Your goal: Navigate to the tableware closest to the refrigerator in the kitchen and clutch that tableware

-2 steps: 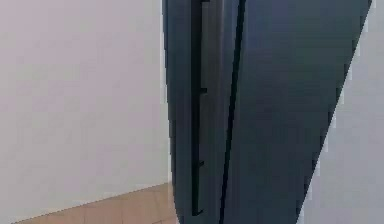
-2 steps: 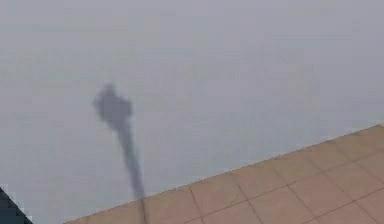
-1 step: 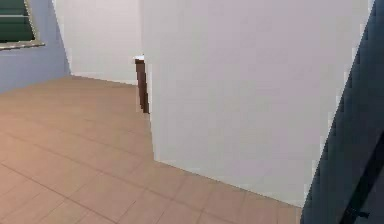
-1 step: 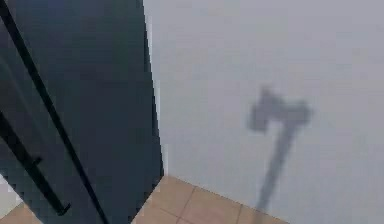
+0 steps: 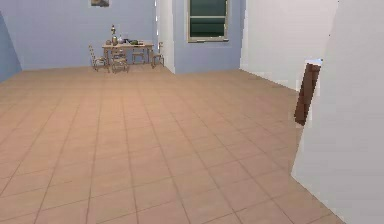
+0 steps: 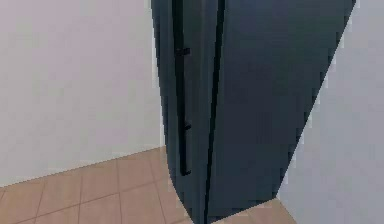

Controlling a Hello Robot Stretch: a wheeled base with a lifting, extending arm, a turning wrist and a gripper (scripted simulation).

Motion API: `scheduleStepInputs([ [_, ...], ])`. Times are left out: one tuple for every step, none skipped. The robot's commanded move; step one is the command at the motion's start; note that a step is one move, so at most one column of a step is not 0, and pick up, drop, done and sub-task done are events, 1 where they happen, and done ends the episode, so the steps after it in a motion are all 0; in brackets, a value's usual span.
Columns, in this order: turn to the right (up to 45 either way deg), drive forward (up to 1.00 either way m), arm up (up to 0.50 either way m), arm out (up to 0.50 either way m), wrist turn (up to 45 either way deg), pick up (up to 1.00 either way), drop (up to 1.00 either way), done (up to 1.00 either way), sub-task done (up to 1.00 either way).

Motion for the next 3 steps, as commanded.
scheduleStepInputs([
  [-9.0,0.0,0.0,0.0,0.0,0.0,0.0,0.0,0.0],
  [0.0,1.0,0.0,0.0,0.0,0.0,0.0,0.0,0.0],
  [0.0,1.0,0.0,0.0,0.0,0.0,0.0,0.0,0.0],
])
